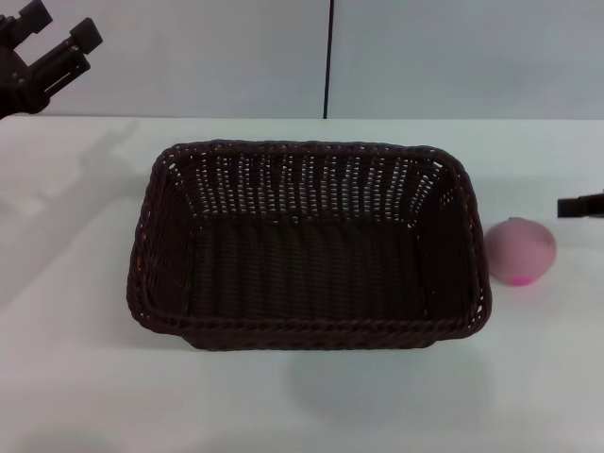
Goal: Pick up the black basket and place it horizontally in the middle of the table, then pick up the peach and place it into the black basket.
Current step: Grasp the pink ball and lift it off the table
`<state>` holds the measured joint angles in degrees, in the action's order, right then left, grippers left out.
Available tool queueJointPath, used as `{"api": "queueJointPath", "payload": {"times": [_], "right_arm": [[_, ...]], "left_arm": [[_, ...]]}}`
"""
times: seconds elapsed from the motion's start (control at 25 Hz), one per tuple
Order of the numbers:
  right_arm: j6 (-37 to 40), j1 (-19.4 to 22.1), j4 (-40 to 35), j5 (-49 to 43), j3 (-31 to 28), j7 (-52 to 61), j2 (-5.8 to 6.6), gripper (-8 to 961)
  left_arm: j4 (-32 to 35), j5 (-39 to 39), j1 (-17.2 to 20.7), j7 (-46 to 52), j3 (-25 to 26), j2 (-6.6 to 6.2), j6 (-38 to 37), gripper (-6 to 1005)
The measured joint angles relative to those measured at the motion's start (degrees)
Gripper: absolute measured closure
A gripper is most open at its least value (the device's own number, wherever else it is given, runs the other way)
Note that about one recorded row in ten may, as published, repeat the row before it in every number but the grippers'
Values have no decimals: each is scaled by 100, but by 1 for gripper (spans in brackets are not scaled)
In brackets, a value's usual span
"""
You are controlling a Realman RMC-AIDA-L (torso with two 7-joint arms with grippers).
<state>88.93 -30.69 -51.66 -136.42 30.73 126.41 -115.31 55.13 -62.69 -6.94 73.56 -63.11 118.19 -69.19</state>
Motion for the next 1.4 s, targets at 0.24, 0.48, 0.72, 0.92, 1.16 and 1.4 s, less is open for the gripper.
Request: {"api": "queueJointPath", "payload": {"times": [0.24,0.48,0.72,0.92,1.16,1.4], "right_arm": [[278,193,-426,522,53,28,-3,951],[279,30,-451,-99,647,426,-23,955],[262,-95,-410,-263,732,519,-58,867],[68,-276,6,-252,762,474,-69,619],[-361,-455,415,-266,1346,458,-103,457],[-608,-650,598,-609,1769,772,-134,334]], "left_arm": [[-58,3,-12,-8,3,-4,-4,227],[-64,2,-6,-14,23,-6,-7,227],[-177,0,-10,-26,35,-7,-7,228],[-210,-4,-12,-48,36,-7,-7,228],[-213,4,-10,-47,33,-7,-23,228],[-210,4,-14,-29,41,-6,-74,229]]}}
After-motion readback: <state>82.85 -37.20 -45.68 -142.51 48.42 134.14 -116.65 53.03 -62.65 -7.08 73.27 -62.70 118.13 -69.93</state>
